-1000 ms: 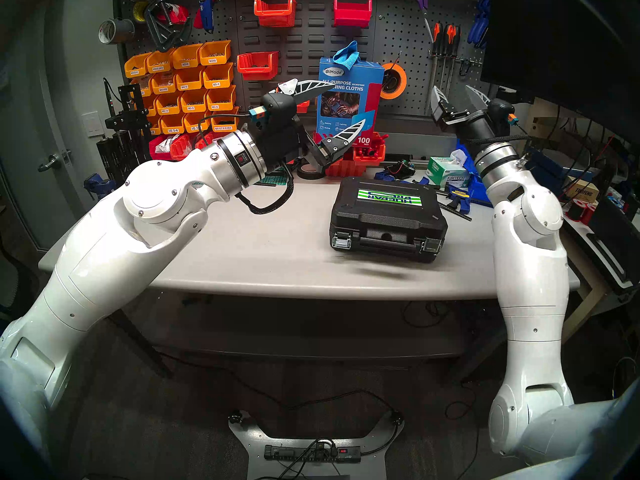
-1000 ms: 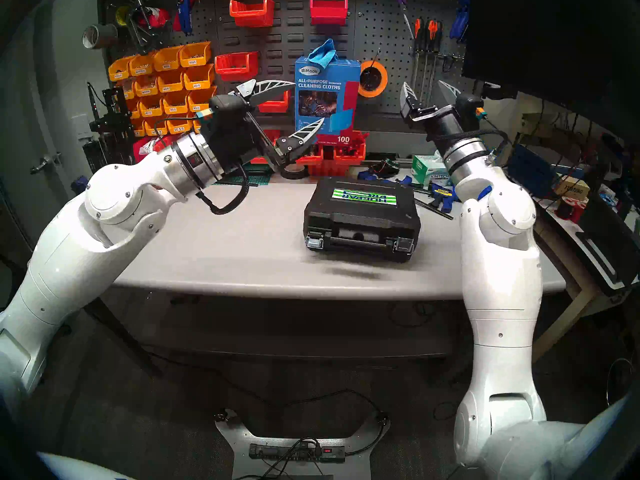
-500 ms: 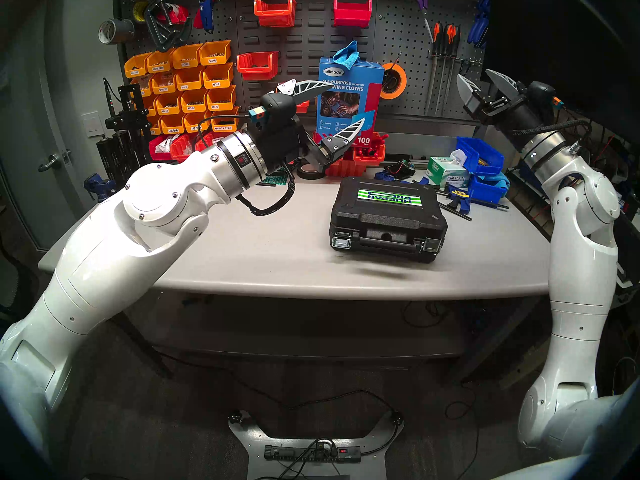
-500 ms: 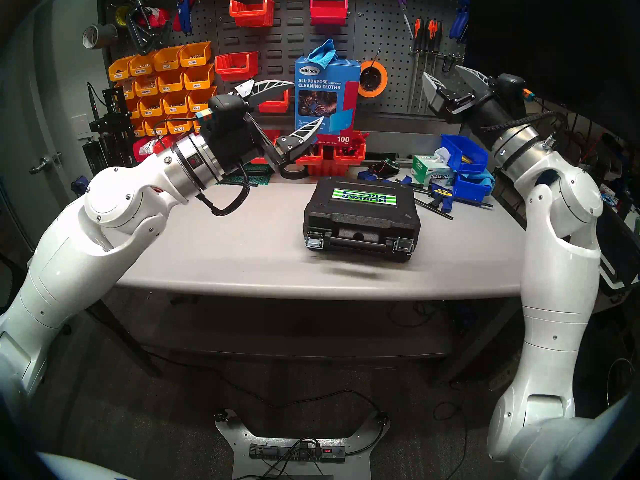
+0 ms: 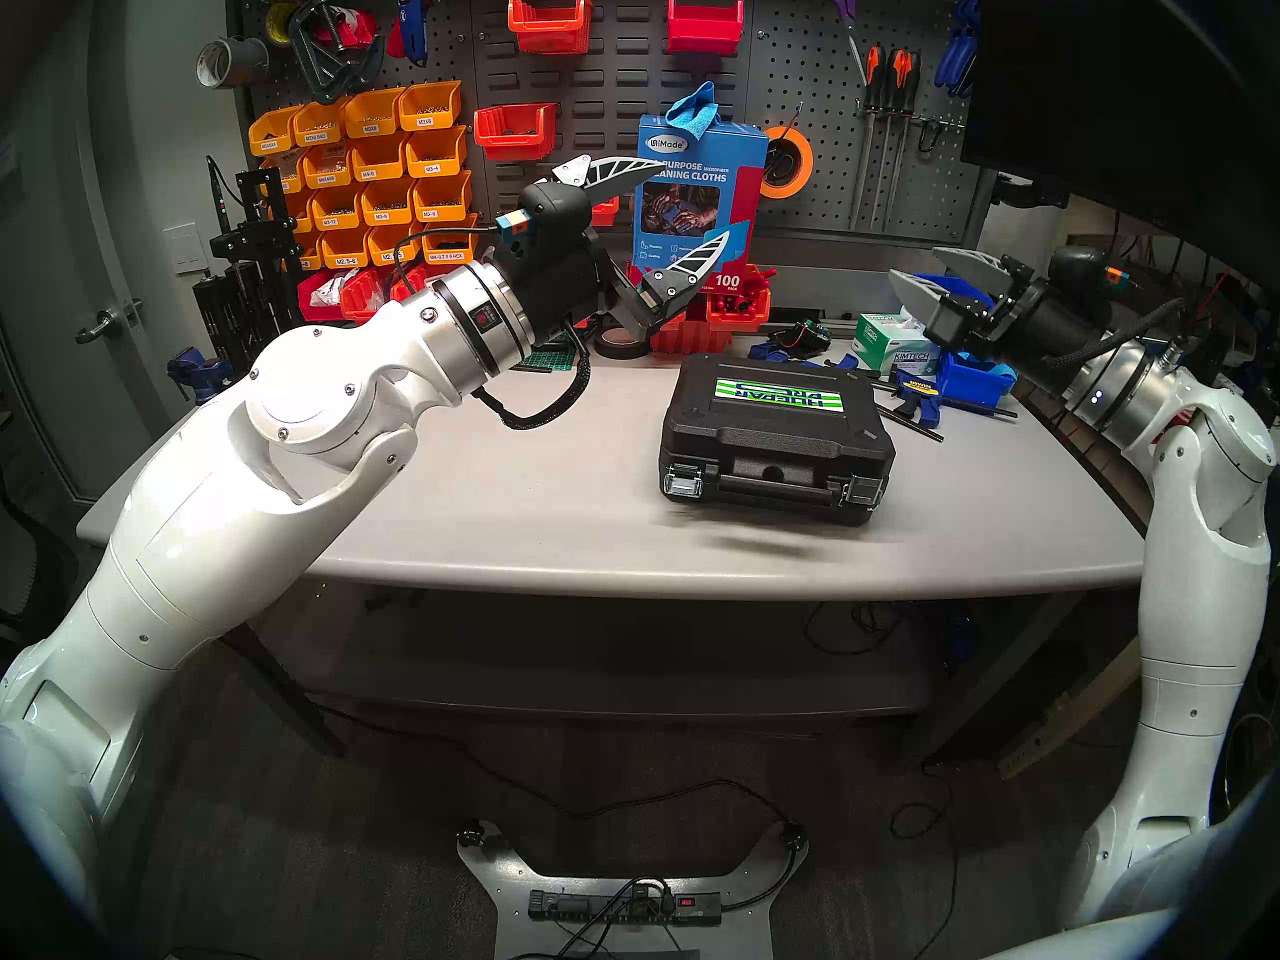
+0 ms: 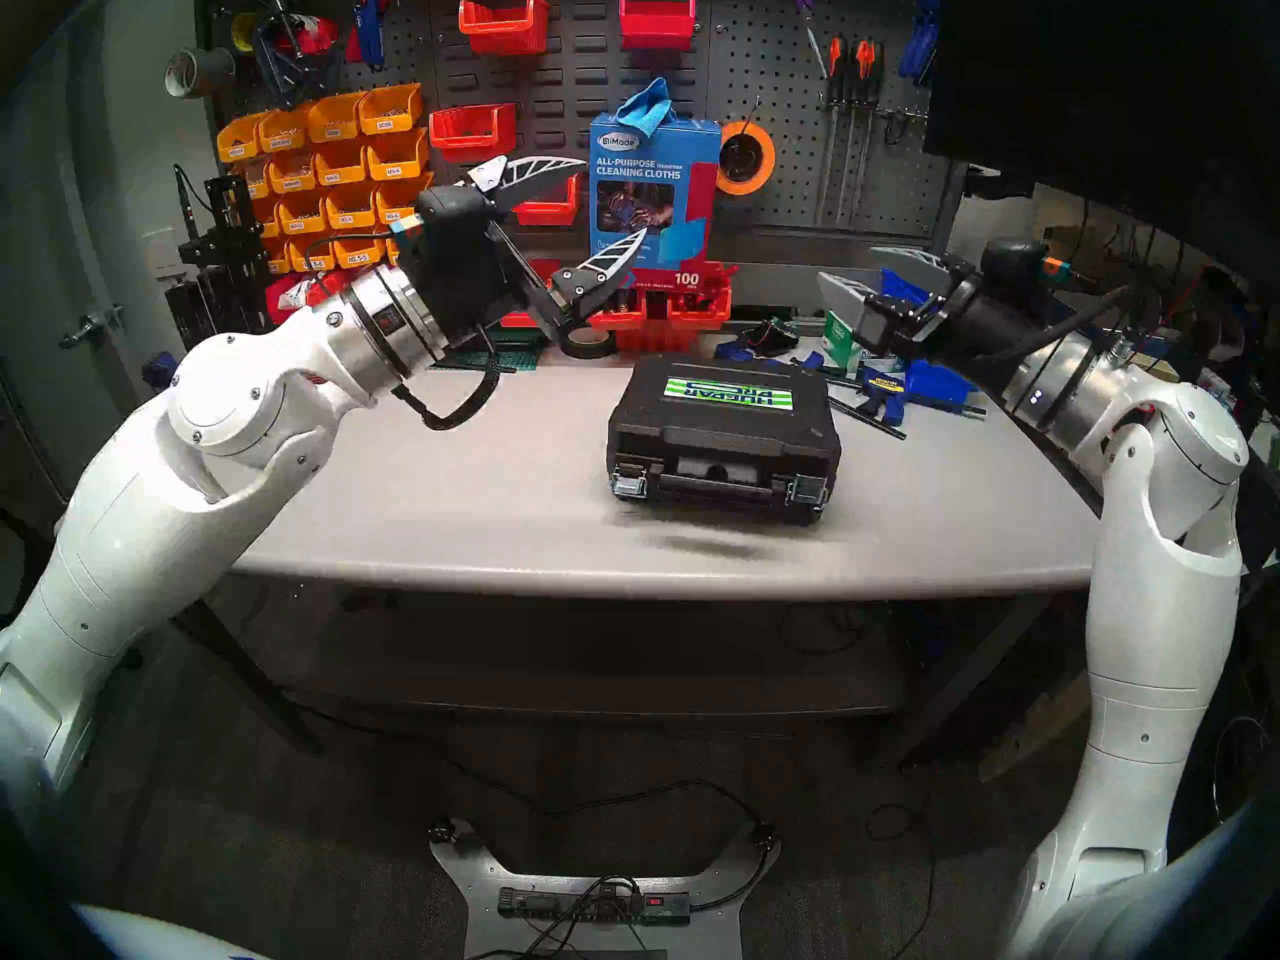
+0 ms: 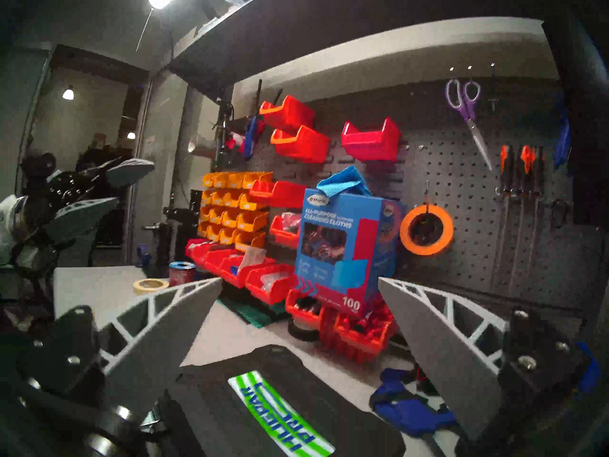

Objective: Open the tool box

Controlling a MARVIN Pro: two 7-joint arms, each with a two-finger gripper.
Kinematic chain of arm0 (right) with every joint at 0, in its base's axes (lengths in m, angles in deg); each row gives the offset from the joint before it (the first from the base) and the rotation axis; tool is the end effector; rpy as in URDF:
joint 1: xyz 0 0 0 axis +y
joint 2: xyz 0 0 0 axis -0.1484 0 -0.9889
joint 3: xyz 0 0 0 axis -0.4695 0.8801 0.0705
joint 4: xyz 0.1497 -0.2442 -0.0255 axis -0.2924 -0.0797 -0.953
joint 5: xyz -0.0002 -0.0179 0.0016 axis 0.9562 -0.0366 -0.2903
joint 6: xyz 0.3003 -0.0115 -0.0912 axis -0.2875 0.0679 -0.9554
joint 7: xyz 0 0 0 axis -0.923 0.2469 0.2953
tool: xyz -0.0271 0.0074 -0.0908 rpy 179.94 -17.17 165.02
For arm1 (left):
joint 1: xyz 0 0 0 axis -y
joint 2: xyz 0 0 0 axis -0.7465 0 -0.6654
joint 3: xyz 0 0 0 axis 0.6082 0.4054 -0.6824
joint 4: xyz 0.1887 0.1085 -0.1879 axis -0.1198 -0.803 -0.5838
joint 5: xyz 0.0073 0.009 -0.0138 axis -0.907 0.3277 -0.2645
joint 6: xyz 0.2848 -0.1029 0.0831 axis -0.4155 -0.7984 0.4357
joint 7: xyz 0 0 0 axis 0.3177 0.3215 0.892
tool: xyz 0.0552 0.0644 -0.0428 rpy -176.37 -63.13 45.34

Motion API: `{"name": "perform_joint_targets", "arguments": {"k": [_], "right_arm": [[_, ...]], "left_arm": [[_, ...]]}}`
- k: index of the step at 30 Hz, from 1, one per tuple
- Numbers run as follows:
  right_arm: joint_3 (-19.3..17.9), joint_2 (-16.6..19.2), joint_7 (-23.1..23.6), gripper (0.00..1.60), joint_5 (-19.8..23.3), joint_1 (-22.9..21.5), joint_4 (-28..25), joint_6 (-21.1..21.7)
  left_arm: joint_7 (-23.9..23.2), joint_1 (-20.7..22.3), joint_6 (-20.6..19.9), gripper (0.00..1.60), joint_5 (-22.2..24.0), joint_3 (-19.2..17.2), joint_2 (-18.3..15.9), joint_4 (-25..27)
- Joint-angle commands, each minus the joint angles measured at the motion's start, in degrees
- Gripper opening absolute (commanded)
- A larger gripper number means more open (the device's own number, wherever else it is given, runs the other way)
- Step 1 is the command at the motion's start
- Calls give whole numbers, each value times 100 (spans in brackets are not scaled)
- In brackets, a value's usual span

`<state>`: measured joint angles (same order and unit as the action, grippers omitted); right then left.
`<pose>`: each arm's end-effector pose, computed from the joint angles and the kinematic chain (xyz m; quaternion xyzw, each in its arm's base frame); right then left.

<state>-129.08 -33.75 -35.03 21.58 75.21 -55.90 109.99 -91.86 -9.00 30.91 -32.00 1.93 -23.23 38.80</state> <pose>0.3465 -0.1498 -0.0351 -0.6044 -0.2739 -0.7161 0.2164 0.3968 -0.0577 -0.0170 0.3919 -0.4150 0.8044 0.1649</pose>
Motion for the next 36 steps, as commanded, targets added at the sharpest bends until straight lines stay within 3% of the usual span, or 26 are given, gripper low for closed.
{"name": "perform_joint_targets", "arguments": {"k": [1, 4, 5, 8, 11, 13, 21, 29, 34, 35, 36], "right_arm": [[-289, 193, 615, 160, -162, 582, -346, 614], [-468, 310, 1121, 160, -271, 994, -509, 855], [-443, 259, 1033, 160, -301, 864, -504, 980], [-545, 431, 1464, 160, -409, 1193, -662, 958], [-659, 536, 1673, 160, -478, 1452, -772, 982], [-700, 561, 1568, 160, -518, 1485, -801, 1004], [-799, 1090, 1502, 160, -1121, 1998, -1006, 360], [-1161, 1359, 2267, 160, -1922, 2663, -1103, -538], [-1382, 1355, 2677, 160, -2275, 2853, -1141, -923], [-1312, 1537, 2784, 160, -2398, 2829, -1127, -1194], [-1248, 1675, 2804, 160, -2511, 2774, -1150, -1121]], "left_arm": [[16, 37, 20, 160, 4, -64, -24, 42], [23, 37, 21, 160, 4, -61, -27, 43], [25, 37, 21, 160, 4, -60, -28, 44], [31, 38, 22, 160, 5, -57, -31, 45], [36, 39, 22, 160, 5, -53, -33, 46], [39, 39, 23, 160, 5, -51, -34, 46], [55, 41, 24, 160, 5, -41, -40, 47], [64, 41, 28, 160, 10, -42, -52, 56], [67, 41, 30, 160, 15, -43, -60, 62], [68, 42, 30, 160, 16, -42, -62, 62], [68, 42, 31, 160, 16, -41, -62, 62]]}}
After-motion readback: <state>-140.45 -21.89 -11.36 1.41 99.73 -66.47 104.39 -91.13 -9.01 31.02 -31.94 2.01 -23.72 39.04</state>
